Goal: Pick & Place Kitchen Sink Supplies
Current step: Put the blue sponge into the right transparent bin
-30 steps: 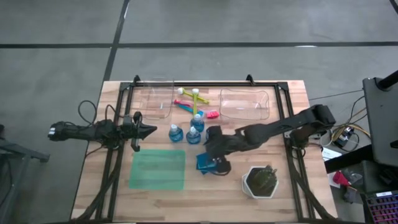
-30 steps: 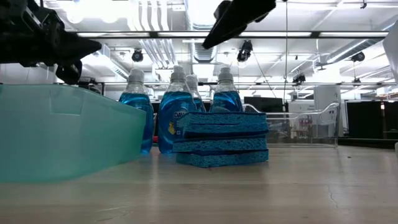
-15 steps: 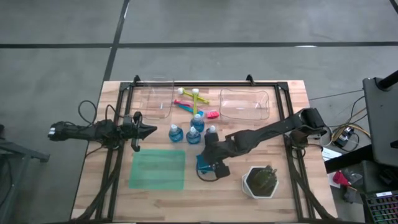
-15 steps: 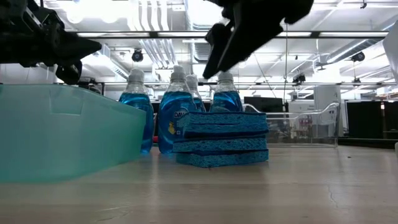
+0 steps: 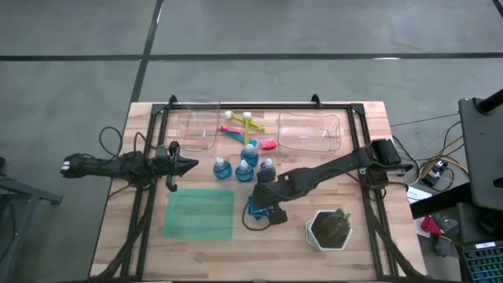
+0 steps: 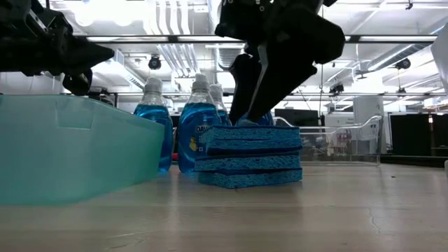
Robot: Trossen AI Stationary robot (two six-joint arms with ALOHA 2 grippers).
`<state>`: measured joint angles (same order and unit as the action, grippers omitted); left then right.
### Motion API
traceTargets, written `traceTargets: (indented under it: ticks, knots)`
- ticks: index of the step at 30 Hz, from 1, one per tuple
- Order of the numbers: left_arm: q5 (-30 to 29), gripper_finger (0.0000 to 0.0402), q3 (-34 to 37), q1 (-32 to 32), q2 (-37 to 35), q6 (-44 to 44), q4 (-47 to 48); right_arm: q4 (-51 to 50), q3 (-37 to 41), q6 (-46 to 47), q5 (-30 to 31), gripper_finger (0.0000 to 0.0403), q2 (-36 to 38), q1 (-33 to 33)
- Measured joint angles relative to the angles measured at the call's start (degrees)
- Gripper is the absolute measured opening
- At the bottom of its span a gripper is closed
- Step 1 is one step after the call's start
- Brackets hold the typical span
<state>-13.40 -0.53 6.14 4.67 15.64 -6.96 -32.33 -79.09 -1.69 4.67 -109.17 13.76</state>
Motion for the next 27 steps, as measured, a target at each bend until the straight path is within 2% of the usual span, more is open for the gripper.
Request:
traceTargets:
  ticks: [17,27]
  knots:
    - [0.0,0.0000,0.0,0.0,0.0,0.0,0.3,0.8,0.0,-1.7,-0.5,0.0357,-3.1,-1.1]
    - [0.0,0.0000,0.0,0.0,0.0,0.0,0.2,0.9,0.0,-1.7,-0.8,0.0317,-3.1,-1.1]
